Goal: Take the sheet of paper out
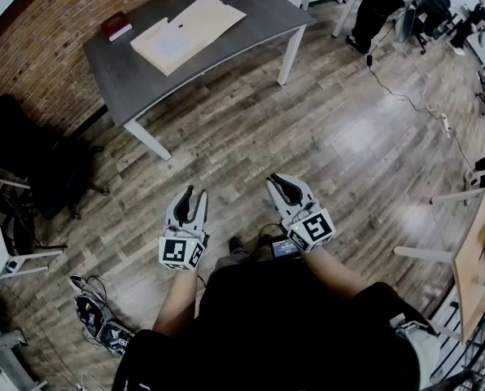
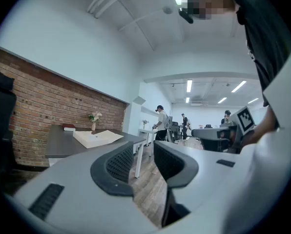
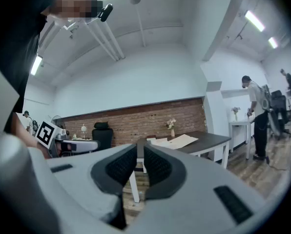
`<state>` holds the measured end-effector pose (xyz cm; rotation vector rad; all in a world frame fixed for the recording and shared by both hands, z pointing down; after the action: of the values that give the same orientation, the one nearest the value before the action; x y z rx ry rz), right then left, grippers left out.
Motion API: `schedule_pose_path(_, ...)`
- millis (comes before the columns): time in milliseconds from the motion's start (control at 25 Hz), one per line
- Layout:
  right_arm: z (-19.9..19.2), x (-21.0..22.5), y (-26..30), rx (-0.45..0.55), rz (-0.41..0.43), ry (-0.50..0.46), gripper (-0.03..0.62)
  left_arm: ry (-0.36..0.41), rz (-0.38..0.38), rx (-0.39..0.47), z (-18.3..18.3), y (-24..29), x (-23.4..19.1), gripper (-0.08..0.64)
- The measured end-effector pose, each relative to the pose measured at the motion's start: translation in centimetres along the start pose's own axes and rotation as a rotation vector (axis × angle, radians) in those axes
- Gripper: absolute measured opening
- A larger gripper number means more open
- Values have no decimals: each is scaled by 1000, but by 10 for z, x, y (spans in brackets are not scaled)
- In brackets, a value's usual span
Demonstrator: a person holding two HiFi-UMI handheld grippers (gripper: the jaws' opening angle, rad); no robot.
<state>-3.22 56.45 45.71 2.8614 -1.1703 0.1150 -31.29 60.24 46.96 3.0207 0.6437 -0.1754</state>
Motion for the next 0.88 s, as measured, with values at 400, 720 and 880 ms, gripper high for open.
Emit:
schedule_pose_path(400,29,-2,-27,13,34,-24,48,-53,-8,-4,23,-24,36,110)
schedule_pose_path(720,21,20,-68,18,24,10,48,-38,-40,-9,28,-11,66,110)
schedule_pose_path(880,19,36,-84,32,32,41,49,-29,-36,-13,28,-3,82,110)
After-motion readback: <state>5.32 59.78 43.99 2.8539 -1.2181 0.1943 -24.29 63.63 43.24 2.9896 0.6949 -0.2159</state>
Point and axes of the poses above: the fingertips, and each gripper's own axes: y forward along the fingers, x to its right, z out of its top, the point moved 9 cm from there along -y, backward along the fingers, and after that the axes turned 1 degree about -y, right-handed, at the moved point
